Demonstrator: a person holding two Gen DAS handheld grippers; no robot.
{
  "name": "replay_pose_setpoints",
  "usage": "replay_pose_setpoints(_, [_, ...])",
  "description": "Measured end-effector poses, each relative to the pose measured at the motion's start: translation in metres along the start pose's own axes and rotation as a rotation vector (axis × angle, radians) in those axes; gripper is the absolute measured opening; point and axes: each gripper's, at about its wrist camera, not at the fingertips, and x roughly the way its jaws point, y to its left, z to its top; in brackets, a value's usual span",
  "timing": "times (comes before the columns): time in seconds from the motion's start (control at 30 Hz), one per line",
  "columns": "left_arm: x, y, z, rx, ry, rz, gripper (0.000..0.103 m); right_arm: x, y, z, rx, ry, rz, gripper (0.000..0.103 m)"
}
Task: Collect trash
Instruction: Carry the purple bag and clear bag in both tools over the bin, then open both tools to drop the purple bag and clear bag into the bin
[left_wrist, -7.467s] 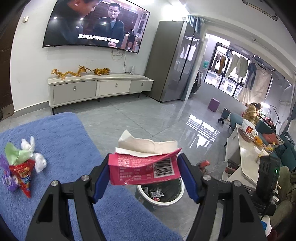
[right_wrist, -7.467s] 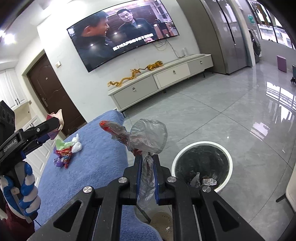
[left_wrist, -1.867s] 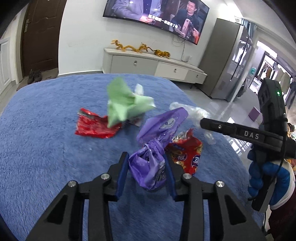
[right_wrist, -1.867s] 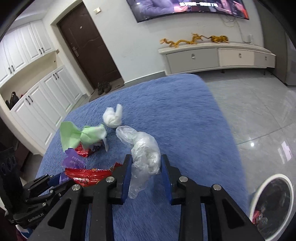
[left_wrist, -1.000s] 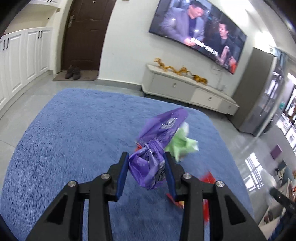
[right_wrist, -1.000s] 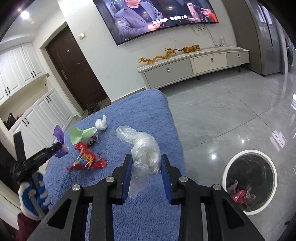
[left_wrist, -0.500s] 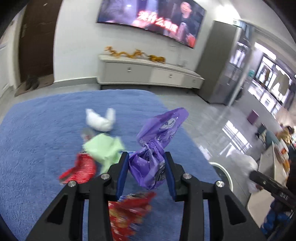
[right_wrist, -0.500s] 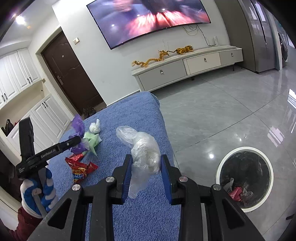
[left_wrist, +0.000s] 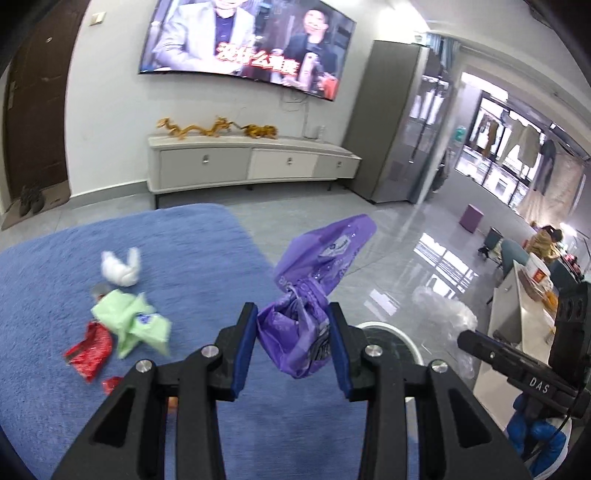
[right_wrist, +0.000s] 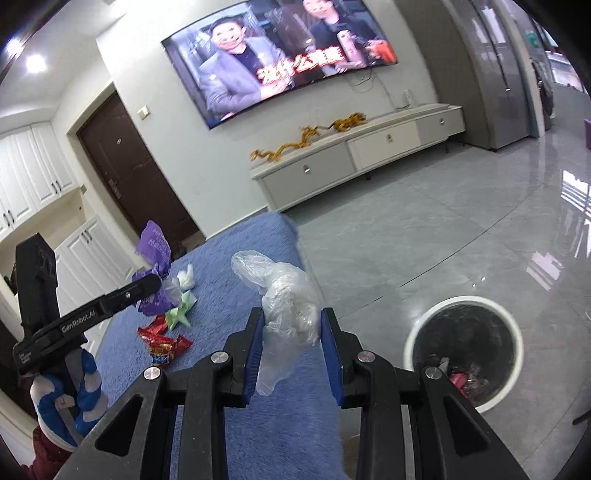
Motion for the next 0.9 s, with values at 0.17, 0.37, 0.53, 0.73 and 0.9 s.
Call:
replay_pose_setpoints(0.17, [0.011,-0.05,0.001,0.041,0.02,-0.066,0.036,-0.031,-0.029,0.0,0.04,-0.055,-0.066,0.029])
replay_pose_setpoints(0.37, [0.042,-0.103,-0.002,0.11,0.079,-0.124,0.036,-0.041,-0.076,-0.005,0.115,-0.071,-0.168,0.029])
replay_pose_setpoints(0.53, [0.082,-0.13,-0.005,0.13,0.155,-0.147,0.036,-0.029,-0.117,-0.009,0.171,-0.058,-0.226,0.029])
replay_pose_setpoints(0.73, [0.154,-0.162,-0.011,0.146,0.265,-0.186,0.038,0.008,-0.169,-0.018,0.252,0.016,-0.25,0.03])
replay_pose_setpoints(0.9, [0.201,-0.182,-0.014,0.138,0.328,-0.228,0.04,0.035,-0.202,-0.022,0.296,0.071,-0.263,0.031])
